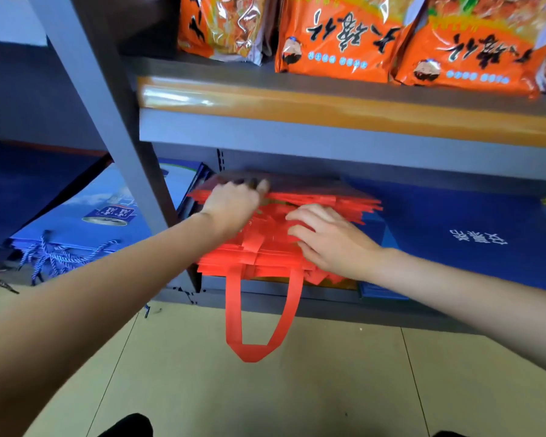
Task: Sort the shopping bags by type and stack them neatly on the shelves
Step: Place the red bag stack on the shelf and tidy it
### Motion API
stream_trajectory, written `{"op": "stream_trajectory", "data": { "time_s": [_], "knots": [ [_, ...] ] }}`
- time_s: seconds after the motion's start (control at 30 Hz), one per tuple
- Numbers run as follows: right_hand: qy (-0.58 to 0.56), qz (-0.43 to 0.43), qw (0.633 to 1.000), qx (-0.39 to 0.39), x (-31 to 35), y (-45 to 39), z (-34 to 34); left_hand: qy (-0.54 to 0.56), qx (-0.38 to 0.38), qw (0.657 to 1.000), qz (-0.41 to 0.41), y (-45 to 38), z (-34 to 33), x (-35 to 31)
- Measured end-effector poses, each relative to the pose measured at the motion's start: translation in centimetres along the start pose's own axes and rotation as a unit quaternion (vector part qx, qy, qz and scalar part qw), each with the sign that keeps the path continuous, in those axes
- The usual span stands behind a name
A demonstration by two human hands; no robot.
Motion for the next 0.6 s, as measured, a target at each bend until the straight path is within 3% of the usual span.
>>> {"op": "stream_trajectory", "data": {
  "time_s": [0.03,0.1,0.2,0.27,0.5,0.6],
  "knots": [
    [0.025,0.002,0.999,-0.022,-0.6,0.2,0.3,-0.017,0.013,0.999,-0.048,1.2,-1.6,-1.4],
    [0.035,-0.034,0.999,0.012,-2.6,0.3,-0.4,-0.042,0.063,0.991,-0.114,3.1,-5.4,-3.0],
    [-0.062,-0.133,0.972,0.185,-5.2,1.9,-4.0,-0.030,0.094,0.983,-0.152,3.8,-7.5,-3.1],
    [-0.094,-0.162,0.949,0.252,-5.9,2.8,-5.9,0.001,0.105,0.982,-0.157,3.7,-7.6,-3.0],
    [-0.207,-0.211,0.926,0.237,-5.7,2.0,-7.5,0.207,0.186,0.953,-0.117,1.6,-8.9,-2.3],
    [-0.215,-0.217,0.928,0.216,-5.6,1.0,-7.7,0.246,0.206,0.940,-0.118,0.4,-8.3,-2.2]
  ]
}}
Point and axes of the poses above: each hand's wrist, its own y-axis away from the middle knuckle, its own z-axis out of the back of the hand, x = y × z, the point moved 8 cm from there along -y, towards the middle knuckle
